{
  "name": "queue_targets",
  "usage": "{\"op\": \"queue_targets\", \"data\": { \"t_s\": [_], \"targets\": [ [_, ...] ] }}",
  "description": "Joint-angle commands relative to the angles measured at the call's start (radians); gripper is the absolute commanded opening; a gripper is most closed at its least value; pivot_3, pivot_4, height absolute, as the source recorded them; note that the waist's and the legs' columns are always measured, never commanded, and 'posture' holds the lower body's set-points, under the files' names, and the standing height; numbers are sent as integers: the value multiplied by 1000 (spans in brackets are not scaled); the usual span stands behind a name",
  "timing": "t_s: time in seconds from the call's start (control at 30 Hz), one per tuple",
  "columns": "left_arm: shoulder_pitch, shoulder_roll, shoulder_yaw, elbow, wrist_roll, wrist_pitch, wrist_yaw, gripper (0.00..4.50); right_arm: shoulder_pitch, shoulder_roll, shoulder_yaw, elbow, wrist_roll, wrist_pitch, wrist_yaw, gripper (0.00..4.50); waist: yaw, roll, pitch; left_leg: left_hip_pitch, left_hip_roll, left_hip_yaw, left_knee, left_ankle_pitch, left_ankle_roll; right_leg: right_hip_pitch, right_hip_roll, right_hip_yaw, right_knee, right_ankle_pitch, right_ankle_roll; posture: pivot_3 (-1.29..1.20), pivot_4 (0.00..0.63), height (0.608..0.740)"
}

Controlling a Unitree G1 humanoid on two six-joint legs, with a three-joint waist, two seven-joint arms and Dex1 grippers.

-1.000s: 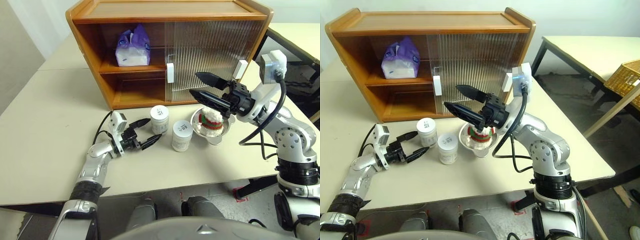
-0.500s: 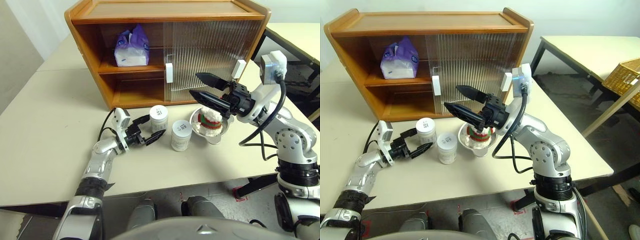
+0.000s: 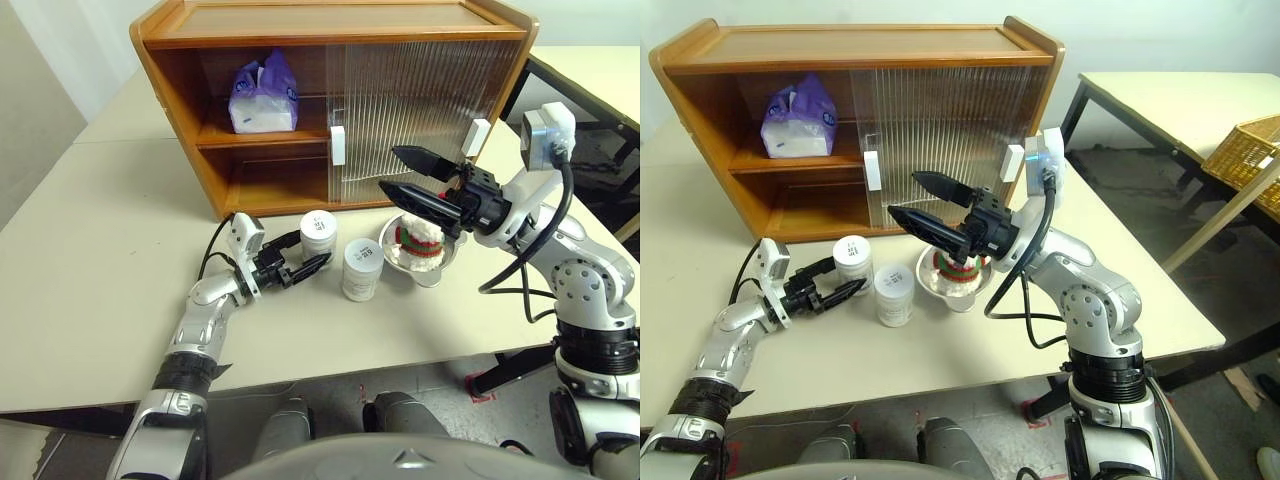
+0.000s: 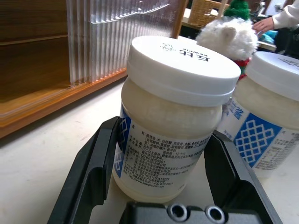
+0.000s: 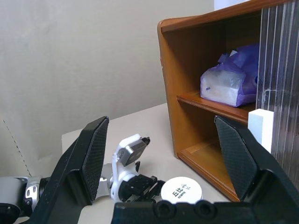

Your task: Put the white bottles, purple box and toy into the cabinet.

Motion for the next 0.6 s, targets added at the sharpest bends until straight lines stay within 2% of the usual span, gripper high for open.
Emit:
{"op": "queue_targets", "data": {
  "t_s": [0.03,0.3,0.6],
  "targets": [
    [-18,11,43,-49,-20,20,43,3083,0,-5,-6,-4,12,5,3,4500,0,0,0,0,0,0,0,0,0,0,0,0,0,0,0,-146,33,740],
    [-93,15,80,-25,-21,61,108,3083,-10,8,4,7,6,3,3,4500,4,0,0,-1,-1,0,0,1,1,0,-1,0,-1,1,1,-141,36,740],
    [-218,-7,104,124,2,62,217,3083,3,10,-3,-7,6,-1,-2,4500,3,0,0,-1,-2,0,0,2,1,0,-1,1,-1,4,4,-164,32,740]
  ]
}}
